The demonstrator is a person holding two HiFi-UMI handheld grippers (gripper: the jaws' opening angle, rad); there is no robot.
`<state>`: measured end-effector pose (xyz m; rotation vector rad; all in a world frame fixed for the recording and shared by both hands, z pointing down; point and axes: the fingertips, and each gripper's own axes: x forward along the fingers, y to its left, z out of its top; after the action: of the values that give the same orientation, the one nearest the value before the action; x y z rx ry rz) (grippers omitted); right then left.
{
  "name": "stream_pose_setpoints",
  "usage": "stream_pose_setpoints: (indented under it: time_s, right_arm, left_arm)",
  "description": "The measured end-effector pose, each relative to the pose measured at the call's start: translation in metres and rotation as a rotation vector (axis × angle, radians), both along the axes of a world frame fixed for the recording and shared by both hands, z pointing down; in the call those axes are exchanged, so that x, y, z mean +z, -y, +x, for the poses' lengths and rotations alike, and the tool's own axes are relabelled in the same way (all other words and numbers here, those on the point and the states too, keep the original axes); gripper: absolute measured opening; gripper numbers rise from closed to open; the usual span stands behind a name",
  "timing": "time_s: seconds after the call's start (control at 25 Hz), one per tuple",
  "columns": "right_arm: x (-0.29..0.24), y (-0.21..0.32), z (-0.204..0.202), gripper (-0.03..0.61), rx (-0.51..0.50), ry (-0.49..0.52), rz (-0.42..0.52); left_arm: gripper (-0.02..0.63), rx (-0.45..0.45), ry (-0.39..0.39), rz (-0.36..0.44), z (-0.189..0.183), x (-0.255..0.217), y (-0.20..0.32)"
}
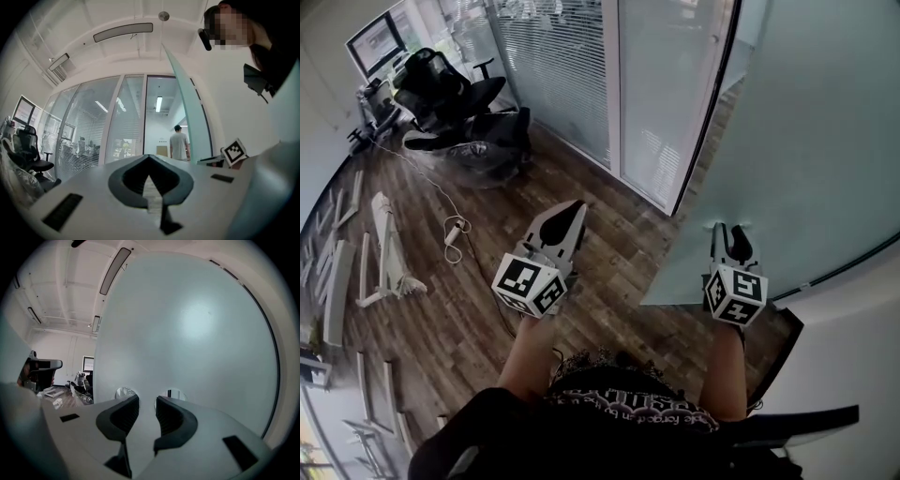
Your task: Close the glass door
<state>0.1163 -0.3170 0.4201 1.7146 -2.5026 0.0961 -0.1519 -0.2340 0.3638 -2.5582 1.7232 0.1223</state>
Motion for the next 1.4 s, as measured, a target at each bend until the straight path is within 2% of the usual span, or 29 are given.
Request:
stream_pose_setpoints:
  time_s: [0.24, 0.4, 0.72, 1.08, 1.4]
  right_arm:
    - [0.001, 0.042, -0.012, 0.115, 0.029, 0.000, -0.004]
    - [0.001, 0.069, -0.017, 0.115, 0.069, 0.001, 0.009]
    - [-0.002, 0.130, -0.029, 0.114, 0.147, 0.010, 0.036]
    - [-0.005, 0.190, -0.029, 0.114, 0.230, -0.002, 0.033]
    - [-0.002, 0.253, -0.022, 0.114, 0.249, -0.011, 0.033]
  left_arm:
    - [0.002, -0.010, 0.003, -0.033, -0.022, 0.013, 0.028]
    - [0.002, 0.015, -0.007, -0.038, -0.037, 0.018, 0.059]
    - [0.002, 0.105, -0.001, -0.024, -0.062, 0.008, 0.161]
    - [0.002, 0.237, -0.004, -0.028, -0.056, 0.008, 0.239]
    - [0.002, 0.225, -0.029, -0.052, -0.056, 0.022, 0.303]
